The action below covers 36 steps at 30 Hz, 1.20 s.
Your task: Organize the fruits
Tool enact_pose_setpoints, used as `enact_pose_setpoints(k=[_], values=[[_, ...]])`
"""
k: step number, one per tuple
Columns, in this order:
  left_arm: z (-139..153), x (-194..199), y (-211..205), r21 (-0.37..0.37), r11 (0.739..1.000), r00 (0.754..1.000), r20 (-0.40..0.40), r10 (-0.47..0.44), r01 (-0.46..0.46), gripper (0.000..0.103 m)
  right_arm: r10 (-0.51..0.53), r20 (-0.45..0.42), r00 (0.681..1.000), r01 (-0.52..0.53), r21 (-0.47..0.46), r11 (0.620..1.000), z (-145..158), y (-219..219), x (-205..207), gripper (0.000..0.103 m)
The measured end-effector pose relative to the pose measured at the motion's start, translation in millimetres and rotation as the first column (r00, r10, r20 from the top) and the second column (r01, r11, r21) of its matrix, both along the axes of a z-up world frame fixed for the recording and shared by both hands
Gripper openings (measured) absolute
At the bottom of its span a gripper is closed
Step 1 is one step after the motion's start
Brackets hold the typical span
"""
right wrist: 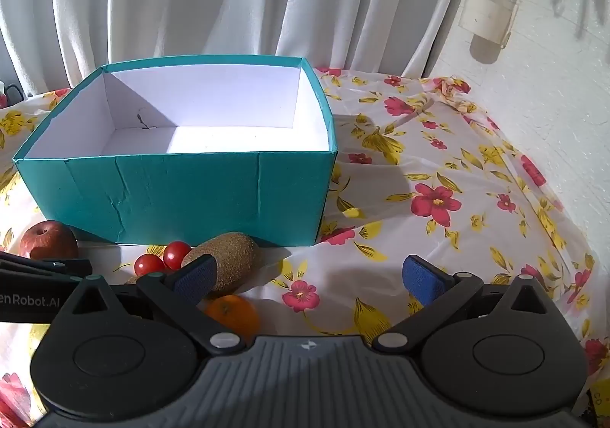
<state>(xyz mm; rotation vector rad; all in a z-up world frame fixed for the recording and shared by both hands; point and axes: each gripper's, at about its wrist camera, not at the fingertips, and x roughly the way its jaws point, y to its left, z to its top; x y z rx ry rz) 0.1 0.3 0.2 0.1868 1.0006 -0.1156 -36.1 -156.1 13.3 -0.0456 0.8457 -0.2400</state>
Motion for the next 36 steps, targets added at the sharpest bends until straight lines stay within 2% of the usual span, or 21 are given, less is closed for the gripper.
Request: enact_pose_setpoints(k=[36], values=[[0.5, -1.9, 2.3, 0.003, 1.0, 1.0, -0.004, 0.02, -0.02, 0.103, 0.01, 0.013, 1.0, -0.01, 0.001, 1.0, 5.3, 2.5, -1.0, 0.103]])
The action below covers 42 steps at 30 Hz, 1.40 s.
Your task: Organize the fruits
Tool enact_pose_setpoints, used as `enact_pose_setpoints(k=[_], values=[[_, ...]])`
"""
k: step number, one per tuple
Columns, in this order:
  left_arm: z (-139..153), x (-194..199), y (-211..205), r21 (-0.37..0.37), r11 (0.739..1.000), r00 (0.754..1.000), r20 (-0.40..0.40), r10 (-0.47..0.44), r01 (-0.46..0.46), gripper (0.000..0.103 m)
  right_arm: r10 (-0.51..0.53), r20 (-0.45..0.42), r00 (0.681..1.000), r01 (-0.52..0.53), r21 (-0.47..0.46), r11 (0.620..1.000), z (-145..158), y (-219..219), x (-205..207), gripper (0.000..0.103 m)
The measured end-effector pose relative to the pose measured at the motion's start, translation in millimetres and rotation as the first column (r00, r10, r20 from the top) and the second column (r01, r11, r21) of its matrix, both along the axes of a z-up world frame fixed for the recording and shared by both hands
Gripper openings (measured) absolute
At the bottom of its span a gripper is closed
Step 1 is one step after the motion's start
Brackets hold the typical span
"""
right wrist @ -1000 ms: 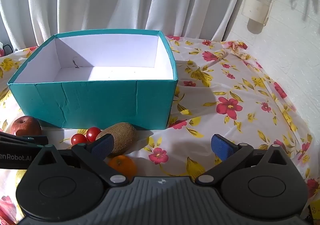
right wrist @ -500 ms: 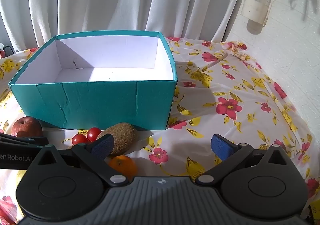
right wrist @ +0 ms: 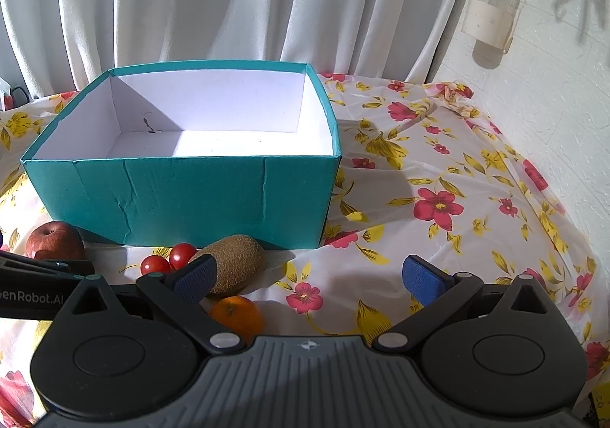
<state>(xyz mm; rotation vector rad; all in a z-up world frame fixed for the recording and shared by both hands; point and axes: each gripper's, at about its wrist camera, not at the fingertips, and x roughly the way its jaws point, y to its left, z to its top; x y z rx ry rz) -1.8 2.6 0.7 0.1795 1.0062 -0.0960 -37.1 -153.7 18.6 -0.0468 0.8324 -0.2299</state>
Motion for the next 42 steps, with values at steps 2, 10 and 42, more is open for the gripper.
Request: enact_pose_setpoints(k=[2, 10, 42], values=[[0.0, 0.2, 0.1, -0.001, 1.0, 1.0, 0.0, -0.002, 0.002, 0.103, 0.003, 0.001, 1.0, -0.003, 0.0, 1.0, 0.1, 0.6, 0.5, 0.103], [-0.3, -0.6, 0.4, -0.003, 1.0, 1.0, 0.0, 0.001, -0.001, 0.103, 0.003, 0.005, 1.0, -0.003, -0.001, 1.0, 0.7, 1.3, -0.5, 0.103], [1.6, -0.8, 2.1, -0.015, 1.0, 1.0, -0.009, 0.014, -0.014, 0.103, 0.029, 0.017, 0.999, -0.029, 0.01, 1.0, 4.8, 2.5, -3.5, 0.103]])
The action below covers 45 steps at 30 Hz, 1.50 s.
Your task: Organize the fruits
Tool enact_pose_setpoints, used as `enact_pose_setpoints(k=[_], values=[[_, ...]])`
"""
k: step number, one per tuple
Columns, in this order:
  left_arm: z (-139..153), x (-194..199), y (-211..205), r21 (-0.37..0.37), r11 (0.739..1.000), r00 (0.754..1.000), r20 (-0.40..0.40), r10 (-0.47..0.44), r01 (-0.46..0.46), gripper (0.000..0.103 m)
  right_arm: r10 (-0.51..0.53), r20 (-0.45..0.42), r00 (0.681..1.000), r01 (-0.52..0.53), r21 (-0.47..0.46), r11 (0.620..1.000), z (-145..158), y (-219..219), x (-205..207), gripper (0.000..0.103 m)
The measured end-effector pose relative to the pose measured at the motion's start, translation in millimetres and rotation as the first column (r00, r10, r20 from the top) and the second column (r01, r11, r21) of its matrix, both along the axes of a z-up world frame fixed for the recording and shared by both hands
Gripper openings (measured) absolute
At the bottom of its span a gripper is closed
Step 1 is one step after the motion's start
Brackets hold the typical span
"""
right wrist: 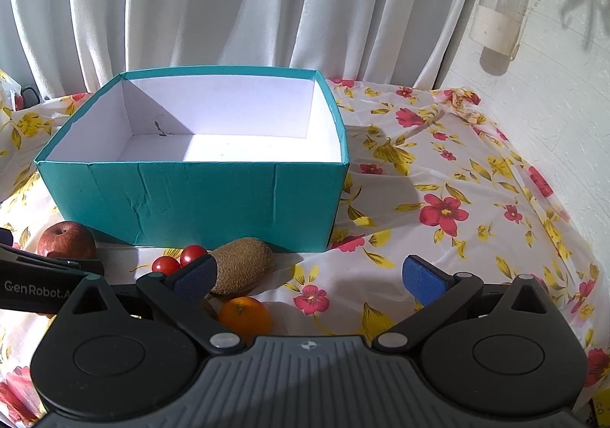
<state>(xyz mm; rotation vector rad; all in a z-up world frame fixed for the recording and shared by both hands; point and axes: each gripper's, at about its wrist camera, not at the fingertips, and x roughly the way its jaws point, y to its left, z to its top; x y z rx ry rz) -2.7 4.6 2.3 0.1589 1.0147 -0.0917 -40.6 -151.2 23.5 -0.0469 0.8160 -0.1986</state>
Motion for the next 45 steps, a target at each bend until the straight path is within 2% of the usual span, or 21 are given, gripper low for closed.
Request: enact_pose_setpoints(k=[14, 17, 21, 23, 24, 28, 33, 38, 41, 45], values=[[2, 0, 0, 0.014, 1.0, 1.0, 0.027, -0.006, 0.006, 0.103, 0.007, 0.013, 1.0, -0.007, 0.044, 0.999, 0, -7, -2, 0.103], [5, -1, 4, -0.008, 1.0, 0.999, 0.049, -0.02, 0.021, 0.103, 0.017, 0.026, 1.0, -0.018, 0.056, 0.998, 0, -8, -3, 0.103], [12, -12, 25, -0.108, 0.994, 0.987, 0.162, 0.0, 0.018, 0.103, 0.023, 0.049, 0.999, -0.027, 0.073, 0.997, 2, -13, -6, 0.103], [13, -22, 35, -0.132, 0.991, 0.97, 0.245, 0.006, 0.027, 0.103, 0.02, 0.056, 0.998, -0.025, 0.081, 0.996, 1, -17, -8, 0.103], [12, -26, 39, -0.137, 0.99, 0.965, 0.261, 0.004, 0.033, 0.103, 0.018, 0.06, 0.998, -0.024, 0.085, 0.996, 1, -18, -9, 0.103], [3, -29, 47, -0.135, 0.991, 0.988, 0.153, 0.014, 0.007, 0.103, 0.019, 0.066, 0.998, -0.025, 0.101, 0.995, -1, -26, -12, 0.103], [-17, -35, 54, -0.181, 0.983, 0.999, 0.053, -0.004, 0.014, 0.103, 0.03, 0.058, 0.998, -0.037, 0.117, 0.992, -8, -30, -13, 0.103], [-14, -20, 54, -0.171, 0.985, 0.992, 0.121, 0.023, -0.002, 0.103, 0.031, 0.044, 0.999, -0.037, 0.13, 0.991, -15, -35, -10, 0.103], [-26, 0, 45, -0.134, 0.991, 0.995, 0.102, 0.022, -0.008, 0.103, 0.039, 0.041, 0.998, -0.045, 0.146, 0.988, -18, -34, -8, 0.103], [-36, 14, 42, -0.123, 0.992, 0.995, 0.099, 0.009, 0.003, 0.103, 0.06, 0.04, 0.997, -0.065, 0.153, 0.986, -23, -32, -8, 0.103]])
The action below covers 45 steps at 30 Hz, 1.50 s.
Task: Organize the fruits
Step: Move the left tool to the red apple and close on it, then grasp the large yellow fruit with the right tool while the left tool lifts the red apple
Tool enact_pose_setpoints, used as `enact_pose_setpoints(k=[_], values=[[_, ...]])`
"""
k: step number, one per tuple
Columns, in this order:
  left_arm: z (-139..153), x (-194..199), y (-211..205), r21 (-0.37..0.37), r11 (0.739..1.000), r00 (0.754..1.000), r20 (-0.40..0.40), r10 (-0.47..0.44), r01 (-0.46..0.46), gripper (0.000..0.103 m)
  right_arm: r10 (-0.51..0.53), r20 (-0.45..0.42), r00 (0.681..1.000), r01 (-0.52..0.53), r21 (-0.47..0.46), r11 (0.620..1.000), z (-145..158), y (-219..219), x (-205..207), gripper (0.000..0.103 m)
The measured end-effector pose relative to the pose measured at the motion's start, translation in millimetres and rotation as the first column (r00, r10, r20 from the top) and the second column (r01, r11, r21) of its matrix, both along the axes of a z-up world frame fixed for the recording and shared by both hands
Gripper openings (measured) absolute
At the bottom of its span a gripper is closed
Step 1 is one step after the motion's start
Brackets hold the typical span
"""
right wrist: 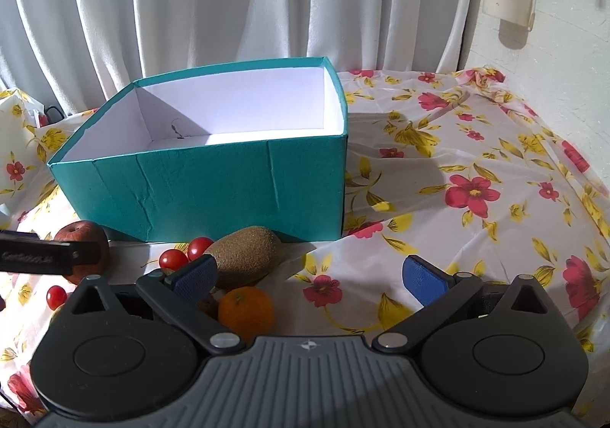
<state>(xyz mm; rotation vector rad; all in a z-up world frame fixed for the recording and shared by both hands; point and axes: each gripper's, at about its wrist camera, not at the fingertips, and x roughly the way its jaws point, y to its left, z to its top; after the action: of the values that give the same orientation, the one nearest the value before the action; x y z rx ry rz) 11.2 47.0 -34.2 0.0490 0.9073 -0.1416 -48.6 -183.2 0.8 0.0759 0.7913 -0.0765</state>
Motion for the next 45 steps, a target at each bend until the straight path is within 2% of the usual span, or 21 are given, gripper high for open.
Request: enact_pose_setpoints(k=[3, 6, 11, 14, 16, 21, 29, 34, 36, 39, 45], values=[[-7, 8, 0, -0.002, 1.0, 1.0, -0.017, -0.004, 0.004, 0.1, -0.002, -0.01, 1.0, 0.002, 0.003, 1.0, -5, 0, 1, 0.103], [-13, 14, -3, 0.011, 1.0, 0.999, -0.036, -0.019, 0.02, 0.085, -0.012, -0.023, 1.0, 0.012, 0.005, 1.0, -9, -1, 2, 0.103], [-21, 21, -2, 0.021, 0.999, 0.998, -0.063, -0.028, 0.029, 0.079, -0.013, -0.024, 1.0, 0.013, 0.004, 1.0, -11, 1, 4, 0.103], [-28, 27, -1, 0.039, 0.999, 0.996, -0.085, -0.026, 0.029, 0.072, -0.016, -0.024, 1.0, 0.016, 0.003, 1.0, -12, 1, 4, 0.103], [-32, 30, 0, 0.025, 0.999, 0.994, -0.104, -0.023, 0.026, 0.072, -0.015, -0.022, 1.0, 0.015, 0.006, 1.0, -11, 2, 4, 0.103], [-33, 30, 0, 0.03, 0.999, 0.995, -0.094, -0.031, 0.033, 0.071, -0.019, -0.009, 1.0, 0.019, 0.0, 1.0, -8, 2, 0, 0.103], [-24, 22, 10, -0.006, 1.0, 0.996, -0.091, -0.003, 0.002, 0.071, -0.014, 0.019, 1.0, 0.015, -0.024, 1.0, 3, -1, -18, 0.103], [-12, 11, 13, -0.021, 1.0, 0.998, -0.065, -0.005, 0.004, 0.071, 0.045, 0.006, 0.999, -0.045, -0.02, 0.999, 5, 6, -36, 0.102], [-8, 7, 14, -0.025, 1.0, 0.999, -0.054, -0.004, 0.003, 0.071, 0.071, 0.0, 0.997, -0.071, -0.007, 0.997, 5, 8, -43, 0.097], [-2, 2, 16, -0.033, 0.999, 0.999, -0.041, -0.004, 0.003, 0.071, 0.106, -0.008, 0.994, -0.106, 0.004, 0.994, 6, 13, -52, 0.094], [7, -11, 19, -0.05, 0.999, 1.0, -0.018, -0.005, 0.004, 0.071, 0.173, -0.037, 0.984, -0.172, 0.031, 0.985, 6, 19, -65, 0.093]])
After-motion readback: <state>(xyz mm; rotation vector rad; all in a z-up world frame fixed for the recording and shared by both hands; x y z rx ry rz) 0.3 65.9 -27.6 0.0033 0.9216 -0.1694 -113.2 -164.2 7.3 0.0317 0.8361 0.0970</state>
